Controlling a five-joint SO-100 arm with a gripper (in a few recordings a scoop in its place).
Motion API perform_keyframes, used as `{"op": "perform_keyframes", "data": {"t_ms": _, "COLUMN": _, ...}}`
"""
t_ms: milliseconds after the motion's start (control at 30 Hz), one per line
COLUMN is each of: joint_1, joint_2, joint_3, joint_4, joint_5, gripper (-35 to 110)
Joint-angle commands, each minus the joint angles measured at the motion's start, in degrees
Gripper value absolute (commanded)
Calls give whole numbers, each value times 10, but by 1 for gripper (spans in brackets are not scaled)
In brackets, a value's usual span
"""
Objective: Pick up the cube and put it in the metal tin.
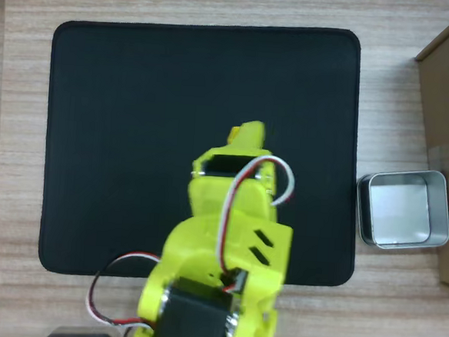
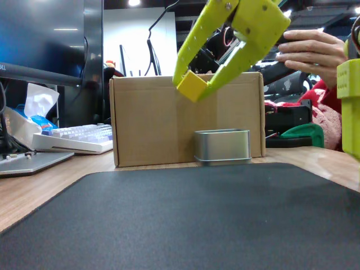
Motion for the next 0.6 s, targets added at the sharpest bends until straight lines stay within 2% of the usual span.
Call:
{"op": "perform_keyframes", "data": {"t_ms": 0, "joint_1": 47, "joint_2": 9, "joint_3": -25, "joint_4": 17, "joint_5": -8, "gripper": 0}}
{"op": "perform_keyframes", "data": {"t_ms": 133, "joint_1": 151, "joint_2": -35, "joint_3": -64, "joint_4": 10, "joint_5": -33, "gripper": 0}}
{"op": "perform_keyframes", "data": {"t_ms": 367, "joint_1": 302, "joint_2": -125, "joint_3": -110, "joint_4": -22, "joint_5": -156, "gripper": 0}}
{"op": "perform_keyframes", "data": {"t_ms": 467, "joint_1": 379, "joint_2": -149, "joint_3": -100, "joint_4": -73, "joint_5": -254, "gripper": 0}}
{"op": "perform_keyframes", "data": {"t_ms": 567, "joint_1": 421, "joint_2": -193, "joint_3": -94, "joint_4": -142, "joint_5": -274, "gripper": 0}}
